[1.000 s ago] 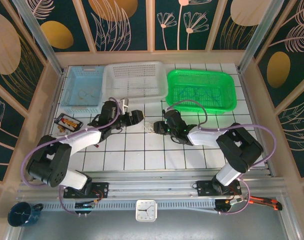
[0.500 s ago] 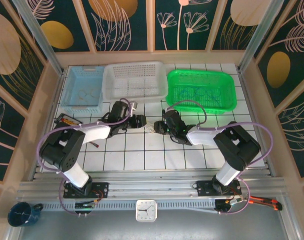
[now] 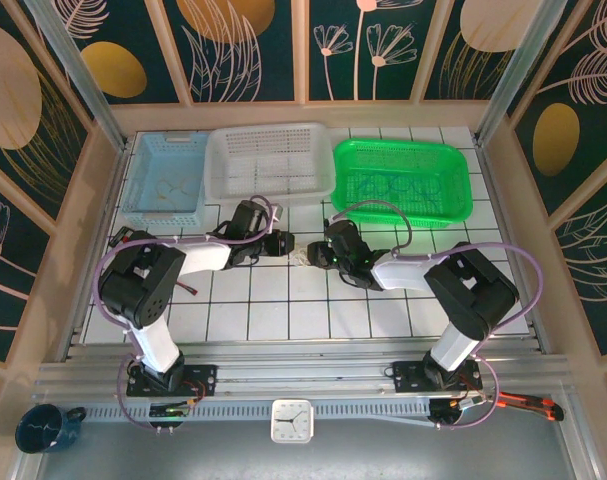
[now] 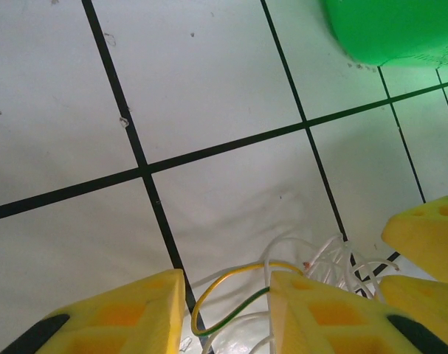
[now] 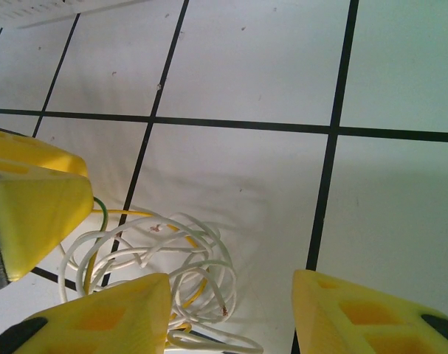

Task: Untangle the cables

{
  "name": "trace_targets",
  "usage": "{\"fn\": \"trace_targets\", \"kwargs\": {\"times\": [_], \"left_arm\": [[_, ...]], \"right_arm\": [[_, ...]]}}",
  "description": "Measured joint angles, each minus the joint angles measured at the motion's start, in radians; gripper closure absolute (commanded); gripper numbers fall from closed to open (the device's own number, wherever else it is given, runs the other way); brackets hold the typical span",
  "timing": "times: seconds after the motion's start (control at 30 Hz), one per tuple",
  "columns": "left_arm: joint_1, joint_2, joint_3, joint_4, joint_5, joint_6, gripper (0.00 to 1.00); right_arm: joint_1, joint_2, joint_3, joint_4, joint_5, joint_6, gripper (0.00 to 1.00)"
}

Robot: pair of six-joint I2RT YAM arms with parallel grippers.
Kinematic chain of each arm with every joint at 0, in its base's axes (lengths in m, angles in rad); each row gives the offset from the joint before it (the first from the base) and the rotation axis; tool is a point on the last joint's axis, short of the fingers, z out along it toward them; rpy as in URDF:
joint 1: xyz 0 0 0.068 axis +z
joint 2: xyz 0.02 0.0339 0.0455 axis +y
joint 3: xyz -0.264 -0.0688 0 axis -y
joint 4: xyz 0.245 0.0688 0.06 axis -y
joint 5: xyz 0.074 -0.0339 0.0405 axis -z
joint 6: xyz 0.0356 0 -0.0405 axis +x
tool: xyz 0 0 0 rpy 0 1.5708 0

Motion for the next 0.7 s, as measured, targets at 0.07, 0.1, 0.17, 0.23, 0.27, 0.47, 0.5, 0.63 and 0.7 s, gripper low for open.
{"fn": "trace_targets", "kwargs": {"times": [0.07,0.1,0.17,0.23,0.27,0.47,0.5,0.63,0.7], "left_arm": [[0.000,0.002,0.004,-0.003,0.000,0.004,0.66],[0.000,0.003,0.006,-0.005,0.000,0.006,0.66],[0.000,0.006,0.008,-0.005,0.001,0.007,0.66],[0.000,0.012,0.010,-0.005,0.002,0.010,0.66],[0.000,0.016,0.010,-0.005,0.002,0.010,0.66],[0.000,0.020,0.010,-0.004,0.009,0.009,0.61],[0.000,0.020,0.010,-0.004,0.009,0.008,0.60],[-0.001,0.019,0.008,-0.002,0.012,0.005,0.59],[-0.001,0.019,0.007,0.003,0.013,0.005,0.59]], "right_arm": [[0.000,0.000,0.000,0.002,0.000,0.000,0.53],[-0.002,0.000,0.000,0.002,0.000,0.000,0.53],[-0.002,0.000,0.000,0.003,0.000,0.000,0.53],[-0.002,0.000,0.000,0.005,0.000,0.000,0.53],[-0.002,0.000,0.000,0.006,0.000,0.000,0.54],[-0.006,0.000,-0.001,0.011,0.000,0.000,0.54],[-0.007,0.000,-0.002,0.013,0.000,0.000,0.55],[-0.009,0.002,-0.003,0.013,0.000,0.000,0.55],[-0.010,0.006,-0.003,0.013,0.000,0.000,0.55]]}}
